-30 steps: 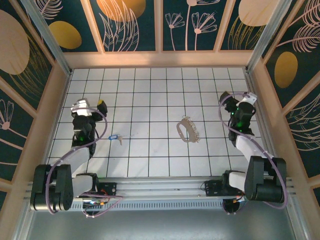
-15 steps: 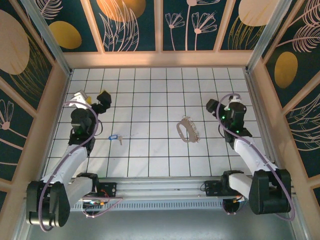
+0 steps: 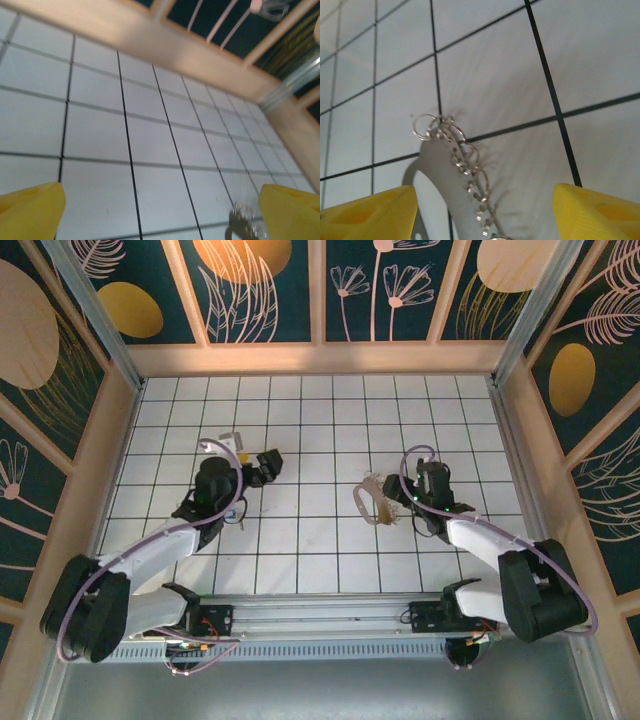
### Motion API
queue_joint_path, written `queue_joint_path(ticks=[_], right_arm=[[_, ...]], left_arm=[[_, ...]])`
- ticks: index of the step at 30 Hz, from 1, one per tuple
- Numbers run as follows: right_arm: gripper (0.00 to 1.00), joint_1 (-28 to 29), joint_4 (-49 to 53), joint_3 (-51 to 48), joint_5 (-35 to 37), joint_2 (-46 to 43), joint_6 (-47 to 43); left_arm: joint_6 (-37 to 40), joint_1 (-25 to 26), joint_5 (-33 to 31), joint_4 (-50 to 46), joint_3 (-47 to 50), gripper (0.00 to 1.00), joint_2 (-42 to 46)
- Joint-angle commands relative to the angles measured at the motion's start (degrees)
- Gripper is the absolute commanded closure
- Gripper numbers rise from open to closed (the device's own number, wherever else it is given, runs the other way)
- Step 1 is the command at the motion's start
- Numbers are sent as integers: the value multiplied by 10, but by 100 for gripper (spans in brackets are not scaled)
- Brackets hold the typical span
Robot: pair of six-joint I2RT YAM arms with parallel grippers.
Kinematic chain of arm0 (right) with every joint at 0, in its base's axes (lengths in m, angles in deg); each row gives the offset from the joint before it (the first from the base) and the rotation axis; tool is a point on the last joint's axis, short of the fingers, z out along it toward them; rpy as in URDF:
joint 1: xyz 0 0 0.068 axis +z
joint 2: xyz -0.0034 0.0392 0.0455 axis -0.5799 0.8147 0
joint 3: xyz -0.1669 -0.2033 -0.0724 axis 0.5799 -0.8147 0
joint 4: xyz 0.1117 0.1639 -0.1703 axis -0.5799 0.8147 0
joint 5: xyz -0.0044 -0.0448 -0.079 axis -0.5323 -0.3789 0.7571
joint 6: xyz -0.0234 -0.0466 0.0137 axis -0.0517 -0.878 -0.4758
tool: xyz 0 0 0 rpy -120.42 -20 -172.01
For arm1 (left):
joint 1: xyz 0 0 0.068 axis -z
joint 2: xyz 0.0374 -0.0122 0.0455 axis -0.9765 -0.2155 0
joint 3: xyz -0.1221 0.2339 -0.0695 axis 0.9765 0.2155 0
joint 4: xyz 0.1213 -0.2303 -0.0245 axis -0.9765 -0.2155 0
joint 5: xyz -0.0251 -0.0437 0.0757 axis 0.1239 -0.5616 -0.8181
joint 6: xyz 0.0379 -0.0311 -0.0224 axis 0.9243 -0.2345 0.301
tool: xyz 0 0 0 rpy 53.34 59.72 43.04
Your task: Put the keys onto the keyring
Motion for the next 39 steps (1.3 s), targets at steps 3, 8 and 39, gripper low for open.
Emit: queue_joint_path(ticks=[3,8,39], right_arm=[[28,13,-15,-10,23,28,4],[29,40,-32,5,24,68,9],[22,143,13,113,113,77,24]], left_arm=[[5,49,-15,23,-23,1,-50],[4,85,-26,25,-34,1,-84],[-7,110,-21,10,-35,1,-77]])
